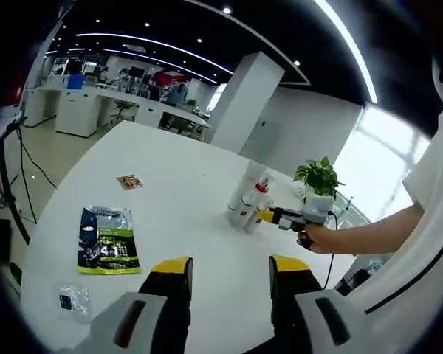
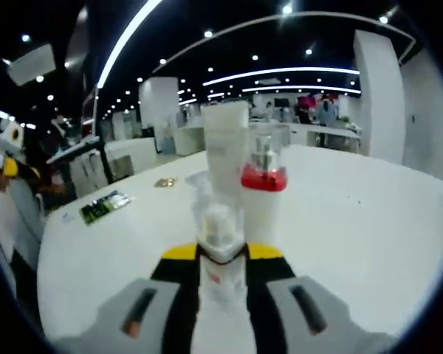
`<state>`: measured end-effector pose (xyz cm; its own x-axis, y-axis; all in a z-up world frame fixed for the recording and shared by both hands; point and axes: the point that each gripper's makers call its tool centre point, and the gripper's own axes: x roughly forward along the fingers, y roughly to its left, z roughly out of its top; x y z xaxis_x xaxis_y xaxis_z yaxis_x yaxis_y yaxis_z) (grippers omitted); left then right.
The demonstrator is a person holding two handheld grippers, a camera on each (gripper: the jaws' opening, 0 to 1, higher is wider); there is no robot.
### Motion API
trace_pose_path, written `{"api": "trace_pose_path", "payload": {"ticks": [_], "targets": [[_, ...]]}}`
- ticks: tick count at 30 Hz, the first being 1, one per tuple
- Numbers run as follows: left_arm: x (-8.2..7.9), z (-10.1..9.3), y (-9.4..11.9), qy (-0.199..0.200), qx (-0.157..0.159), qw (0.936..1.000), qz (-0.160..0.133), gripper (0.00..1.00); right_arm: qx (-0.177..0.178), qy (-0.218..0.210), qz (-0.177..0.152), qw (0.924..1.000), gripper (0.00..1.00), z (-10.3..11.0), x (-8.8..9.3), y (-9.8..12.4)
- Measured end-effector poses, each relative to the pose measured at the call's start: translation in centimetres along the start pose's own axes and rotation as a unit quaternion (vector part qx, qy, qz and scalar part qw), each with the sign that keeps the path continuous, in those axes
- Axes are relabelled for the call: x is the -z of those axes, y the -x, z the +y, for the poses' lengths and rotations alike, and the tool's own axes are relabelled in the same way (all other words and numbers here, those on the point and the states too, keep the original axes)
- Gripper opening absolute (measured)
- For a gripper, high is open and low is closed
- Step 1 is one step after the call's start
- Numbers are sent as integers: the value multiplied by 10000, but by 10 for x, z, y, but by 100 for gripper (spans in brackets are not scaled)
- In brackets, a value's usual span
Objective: Arrange the skincare products in the storage area until every visible bottle or jar stands upright without overlapping.
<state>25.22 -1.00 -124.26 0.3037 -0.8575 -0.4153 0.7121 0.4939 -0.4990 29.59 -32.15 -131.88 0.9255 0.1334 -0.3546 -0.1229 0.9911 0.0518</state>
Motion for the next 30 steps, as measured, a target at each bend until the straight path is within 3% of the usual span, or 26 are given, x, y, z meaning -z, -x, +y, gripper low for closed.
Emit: {"api": "trace_pose_path", "payload": {"ticks": [7,11,13,21,30], "targets": [[2,-7,-4,-83,80,9999,79,42,-26,257,148,9996,21,-1,3,0],[2,-9,-3,-111,92,9999,91,42,-8,224,403,9989,24,-1,10,-1],[1,-9,-2,-135,85,9998,102,42,25,-1,418,9991,29,-2,13,-1],[1,-4,5,-169,3,9998,113,42,39,-162,724,9972,25,1,25,-11],[5,-5,6,-189,-40,9997,145,41,266,-164,734,9968,22,-8,23,-12]]}}
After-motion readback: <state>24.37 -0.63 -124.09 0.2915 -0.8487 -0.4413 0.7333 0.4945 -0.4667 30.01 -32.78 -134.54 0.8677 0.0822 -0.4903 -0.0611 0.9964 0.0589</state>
